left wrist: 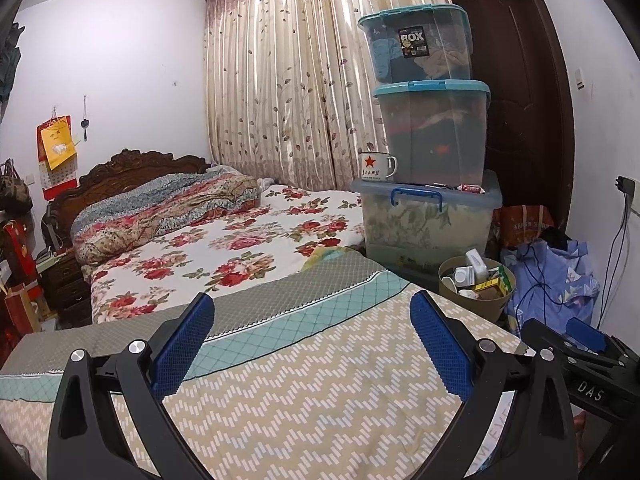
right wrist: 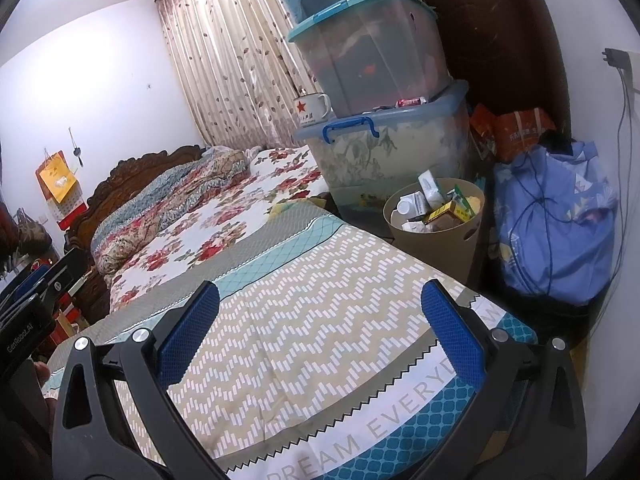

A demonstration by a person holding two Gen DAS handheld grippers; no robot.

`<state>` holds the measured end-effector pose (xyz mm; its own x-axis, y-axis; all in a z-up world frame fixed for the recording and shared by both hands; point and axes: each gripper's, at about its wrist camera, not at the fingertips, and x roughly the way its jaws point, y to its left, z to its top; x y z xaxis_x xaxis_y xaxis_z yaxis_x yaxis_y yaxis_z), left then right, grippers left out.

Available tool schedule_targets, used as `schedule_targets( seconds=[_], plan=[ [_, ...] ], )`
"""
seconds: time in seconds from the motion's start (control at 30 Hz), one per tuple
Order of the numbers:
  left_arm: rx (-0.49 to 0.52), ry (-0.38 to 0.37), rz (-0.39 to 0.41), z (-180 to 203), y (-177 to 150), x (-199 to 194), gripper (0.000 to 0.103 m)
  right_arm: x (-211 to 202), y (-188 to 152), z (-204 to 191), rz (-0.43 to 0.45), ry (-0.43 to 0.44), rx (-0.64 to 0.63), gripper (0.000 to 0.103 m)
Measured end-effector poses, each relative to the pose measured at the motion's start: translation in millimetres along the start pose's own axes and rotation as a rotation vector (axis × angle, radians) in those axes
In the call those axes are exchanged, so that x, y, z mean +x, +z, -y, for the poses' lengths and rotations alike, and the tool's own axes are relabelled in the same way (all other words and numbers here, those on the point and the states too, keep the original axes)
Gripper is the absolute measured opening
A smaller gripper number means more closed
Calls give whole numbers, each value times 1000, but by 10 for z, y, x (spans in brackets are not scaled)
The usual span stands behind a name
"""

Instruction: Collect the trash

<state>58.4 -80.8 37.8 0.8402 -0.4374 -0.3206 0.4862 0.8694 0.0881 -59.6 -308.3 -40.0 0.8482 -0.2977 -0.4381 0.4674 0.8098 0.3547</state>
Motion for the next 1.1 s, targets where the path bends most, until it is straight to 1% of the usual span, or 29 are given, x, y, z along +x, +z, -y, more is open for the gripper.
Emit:
schedule_targets(
  seconds=[0.3, 0.47, 1.1],
  plan=[
    [4, -2, -6, 6, -25, 11, 94, 2, 2, 1, -2, 0, 1, 100],
    [7, 0, -11, -9, -90, 19, 94, 3, -7, 4, -5, 0, 2, 100],
    [11, 1, -34, -51, -98, 67, 94, 9, -20, 8, -5, 2, 1, 100]
  ],
)
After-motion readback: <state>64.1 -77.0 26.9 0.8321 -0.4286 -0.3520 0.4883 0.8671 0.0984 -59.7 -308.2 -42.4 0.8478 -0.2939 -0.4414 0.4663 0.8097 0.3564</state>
